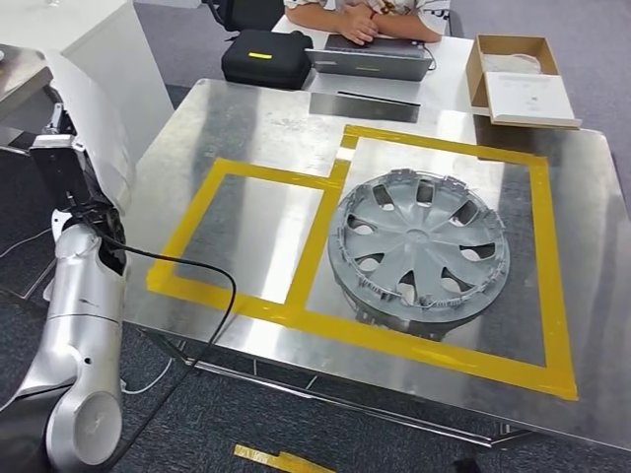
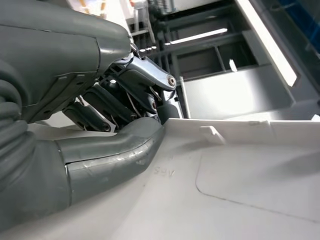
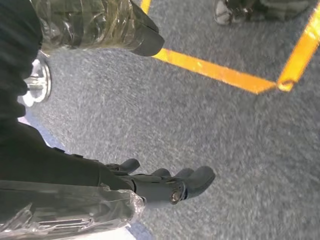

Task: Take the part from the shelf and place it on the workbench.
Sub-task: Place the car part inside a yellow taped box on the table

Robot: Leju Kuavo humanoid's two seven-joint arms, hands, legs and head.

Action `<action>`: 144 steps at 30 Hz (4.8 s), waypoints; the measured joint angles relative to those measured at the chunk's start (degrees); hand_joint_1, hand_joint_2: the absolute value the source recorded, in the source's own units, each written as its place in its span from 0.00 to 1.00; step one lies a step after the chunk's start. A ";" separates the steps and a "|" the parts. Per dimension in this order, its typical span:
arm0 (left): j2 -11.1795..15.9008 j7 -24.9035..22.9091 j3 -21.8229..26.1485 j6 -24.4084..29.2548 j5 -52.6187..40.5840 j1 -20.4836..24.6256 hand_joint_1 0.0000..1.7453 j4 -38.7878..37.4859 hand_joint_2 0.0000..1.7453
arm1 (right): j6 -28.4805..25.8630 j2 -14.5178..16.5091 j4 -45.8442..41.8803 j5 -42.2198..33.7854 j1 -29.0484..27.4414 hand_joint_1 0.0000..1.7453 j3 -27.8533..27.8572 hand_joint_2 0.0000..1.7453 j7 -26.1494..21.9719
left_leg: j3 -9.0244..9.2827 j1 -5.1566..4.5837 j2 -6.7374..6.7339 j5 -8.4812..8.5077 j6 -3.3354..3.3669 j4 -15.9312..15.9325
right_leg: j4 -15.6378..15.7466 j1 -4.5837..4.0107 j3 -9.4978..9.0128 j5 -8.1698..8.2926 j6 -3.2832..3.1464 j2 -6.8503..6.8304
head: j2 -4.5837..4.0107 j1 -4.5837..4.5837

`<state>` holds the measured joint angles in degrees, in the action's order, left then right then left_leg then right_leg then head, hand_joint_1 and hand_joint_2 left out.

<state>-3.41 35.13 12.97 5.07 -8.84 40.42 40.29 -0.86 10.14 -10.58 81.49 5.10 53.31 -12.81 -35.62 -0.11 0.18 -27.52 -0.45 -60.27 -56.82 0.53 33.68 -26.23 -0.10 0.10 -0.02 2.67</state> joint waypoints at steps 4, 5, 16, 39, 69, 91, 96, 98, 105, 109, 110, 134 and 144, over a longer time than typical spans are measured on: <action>-0.02 -0.03 0.03 0.23 -0.07 0.65 1.00 -1.75 1.00 | -0.02 -0.08 0.00 -0.05 -0.06 0.00 0.00 1.00 -0.15 | -6.09 0.65 -0.02 -5.28 -1.09 -12.73 | 0.06 0.11 -0.06 0.05 -0.27 0.01 | 0.00 0.30; -0.02 -0.05 0.03 0.25 -0.10 0.68 1.00 -2.06 1.00 | -0.02 -0.08 0.00 -0.07 -0.09 0.00 0.00 1.00 -0.16 | -6.27 0.77 -0.02 -4.57 -1.18 -12.95 | 0.02 0.12 -0.06 0.03 -0.25 0.04 | 0.00 0.32; -1.60 -1.18 -1.32 0.28 -4.28 2.99 1.00 -6.00 1.00 | 0.34 -0.45 -0.01 -0.61 0.14 0.00 0.00 1.00 -0.64 | 0.73 0.80 -0.05 2.44 1.68 2.74 | -5.86 0.08 3.22 -3.60 2.37 -0.03 | 0.00 0.06; -6.28 1.32 -1.44 -1.92 -1.96 1.12 1.00 -14.58 1.00 | 0.62 -1.86 -0.04 -0.69 0.42 0.00 0.02 1.00 -0.81 | -1.63 0.51 -0.03 1.46 0.07 -2.55 | -0.85 0.03 0.31 -0.45 0.33 0.30 | 0.00 0.49; -4.02 3.39 4.87 -1.71 4.73 -4.24 1.00 -16.74 1.00 | 0.43 -2.55 -0.04 -0.78 -0.24 0.00 0.07 1.00 -1.56 | -3.13 0.61 0.06 -0.29 -0.17 -6.40 | -0.87 0.30 0.06 -0.68 0.15 0.26 | 0.00 0.38; -3.43 2.44 6.64 -0.93 3.60 -4.74 1.00 -17.76 1.00 | 0.62 -2.46 -0.01 -0.61 -0.27 0.00 0.04 1.00 -1.67 | 0.49 0.29 0.09 1.25 0.15 1.56 | -0.61 0.15 0.01 -0.64 0.81 0.16 | 0.01 0.18; -2.76 2.44 6.73 -1.22 2.74 -5.12 1.00 -18.01 1.00 | 0.62 -2.45 -0.01 -0.55 -0.28 0.00 0.04 1.00 -1.68 | -6.24 0.69 0.03 -5.56 -0.87 -13.19 | -0.43 0.29 -0.12 -0.54 -0.04 0.15 | 0.00 0.39; -2.56 2.46 6.76 -1.39 2.66 -5.28 1.00 -18.10 1.00 | 0.63 -2.42 0.00 -0.55 -0.33 0.00 0.04 1.00 -1.70 | -5.53 0.70 0.02 -3.36 -0.81 -11.56 | -0.53 0.29 -0.16 -0.57 0.01 0.19 | 0.00 0.40; -2.11 2.60 6.85 -1.54 2.31 -5.18 0.00 -18.14 1.00 | 0.66 -2.35 0.00 -0.57 -0.22 0.00 0.04 0.00 -1.80 | 0.98 0.44 0.03 1.79 0.71 2.30 | -0.81 -0.01 0.30 -0.82 1.54 0.22 | 0.01 0.30; -1.92 2.49 7.06 -1.43 2.74 -5.23 0.00 -18.17 1.00 | 0.68 -2.28 0.02 -0.57 -0.27 0.00 0.02 0.00 -1.85 | 1.17 0.69 -0.05 2.11 1.90 2.83 | -8.97 0.14 4.19 -5.57 2.45 0.10 | 0.01 -0.04; -1.86 2.45 7.14 -1.42 2.86 -5.35 0.00 -18.21 1.00 | 0.68 -2.27 0.02 -0.57 -0.34 0.00 0.03 0.00 -1.85 | 1.13 0.65 -0.05 2.11 2.03 2.82 | -13.00 0.17 6.06 -7.22 2.57 0.09 | 0.01 -0.10; 0.26 1.75 9.42 -3.20 5.21 -5.86 0.00 -18.73 1.00 | 0.86 -2.18 0.02 -0.57 -0.35 0.00 0.04 0.00 -2.31 | 1.27 0.35 -0.01 1.88 0.29 1.93 | -0.86 -0.23 -0.14 -0.87 0.41 0.23 | 0.00 0.34; -0.01 3.60 9.87 0.48 1.50 -5.24 0.00 -18.56 0.00 | 1.40 -2.17 0.02 -0.44 -0.62 0.00 0.04 0.00 -2.13 | 1.69 0.70 -0.06 2.05 1.90 3.20 | -16.63 0.15 7.90 -7.39 2.62 0.09 | 0.00 -0.15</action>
<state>-3.42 38.73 22.84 5.55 -7.34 35.18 21.72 0.55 7.97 -10.56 81.05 4.48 53.35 -14.94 -33.93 0.59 0.12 -25.47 1.45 -57.07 -73.45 0.67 41.58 -33.61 2.52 0.19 -0.02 2.52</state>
